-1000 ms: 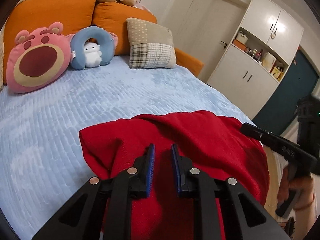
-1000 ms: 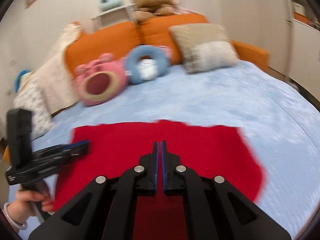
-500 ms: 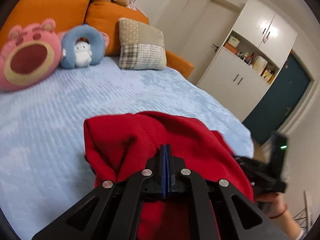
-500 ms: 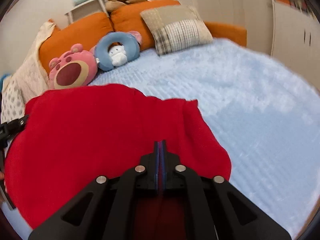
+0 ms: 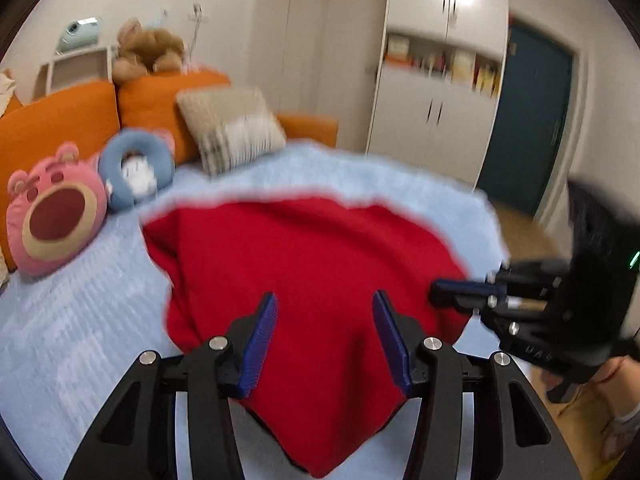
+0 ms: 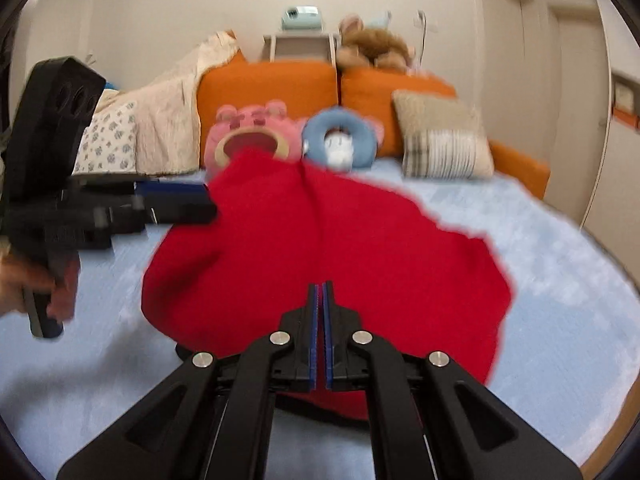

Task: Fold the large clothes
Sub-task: 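Lower the red bundle onto the dark folded clothes with the left tool, then open both tools and withdraw them from the stacked sweater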

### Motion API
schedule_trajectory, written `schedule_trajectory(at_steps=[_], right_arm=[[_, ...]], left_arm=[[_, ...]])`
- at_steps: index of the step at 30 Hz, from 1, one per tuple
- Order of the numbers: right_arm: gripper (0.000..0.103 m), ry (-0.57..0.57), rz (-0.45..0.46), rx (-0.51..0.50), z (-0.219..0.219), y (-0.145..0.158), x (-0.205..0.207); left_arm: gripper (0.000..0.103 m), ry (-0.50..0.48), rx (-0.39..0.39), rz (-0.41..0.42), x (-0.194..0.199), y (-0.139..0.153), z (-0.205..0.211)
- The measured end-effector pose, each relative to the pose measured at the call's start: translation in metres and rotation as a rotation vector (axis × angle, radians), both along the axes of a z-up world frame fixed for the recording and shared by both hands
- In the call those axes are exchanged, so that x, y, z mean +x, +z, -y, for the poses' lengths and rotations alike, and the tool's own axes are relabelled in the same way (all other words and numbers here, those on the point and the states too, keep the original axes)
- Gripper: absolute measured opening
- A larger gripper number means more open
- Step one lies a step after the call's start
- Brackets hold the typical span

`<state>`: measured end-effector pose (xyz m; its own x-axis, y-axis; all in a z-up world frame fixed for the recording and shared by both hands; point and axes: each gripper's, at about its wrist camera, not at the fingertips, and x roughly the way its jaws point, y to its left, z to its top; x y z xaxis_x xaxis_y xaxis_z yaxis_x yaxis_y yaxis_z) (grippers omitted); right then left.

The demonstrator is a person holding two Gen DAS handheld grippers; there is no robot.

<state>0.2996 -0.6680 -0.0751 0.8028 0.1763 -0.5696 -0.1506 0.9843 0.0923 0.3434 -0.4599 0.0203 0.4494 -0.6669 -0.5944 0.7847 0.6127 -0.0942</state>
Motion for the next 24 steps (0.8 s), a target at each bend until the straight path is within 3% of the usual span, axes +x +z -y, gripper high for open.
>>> schedule_trajectory(at_steps=[2,5,9,11,14,16,19,24], right_arm=[[0.004,-0.015,-0.034,0.046,0.001,-0.018,0.009],[0.002,-0.055,-0.012,0.118,0.004,-0.03,0.013],[0.002,-0.069,0.001,0.133,-0.001,-0.02,0.006],[0.005,-0.076,0.038,0.155,0.006,-0.007,-0.014],[0.008,-0.13,0.109,0.14,0.02,0.002,-0.057],[0.01,-0.16,0.108,0.127,0.026,-0.006,-0.07],[0.01,-0.213,0.059,0.138,0.036,-0.033,-0.072],[0.009,-0.247,0.073,0.162,0.044,-0.05,-0.063]], left_arm=[[0.06,0.006,0.003,-0.021,0.004,-0.012,0.003],[0.061,0.018,-0.01,-0.055,0.012,-0.021,0.002],[0.061,0.047,0.078,0.037,0.006,-0.024,0.01],[0.056,0.063,0.07,0.063,-0.006,-0.012,0.003],[0.056,0.071,-0.007,0.141,-0.043,0.001,-0.017],[0.055,0.093,-0.009,0.2,-0.061,-0.004,-0.021],[0.043,0.175,0.073,0.3,-0.078,-0.035,-0.012],[0.042,0.256,0.074,0.331,-0.08,-0.052,-0.004]])
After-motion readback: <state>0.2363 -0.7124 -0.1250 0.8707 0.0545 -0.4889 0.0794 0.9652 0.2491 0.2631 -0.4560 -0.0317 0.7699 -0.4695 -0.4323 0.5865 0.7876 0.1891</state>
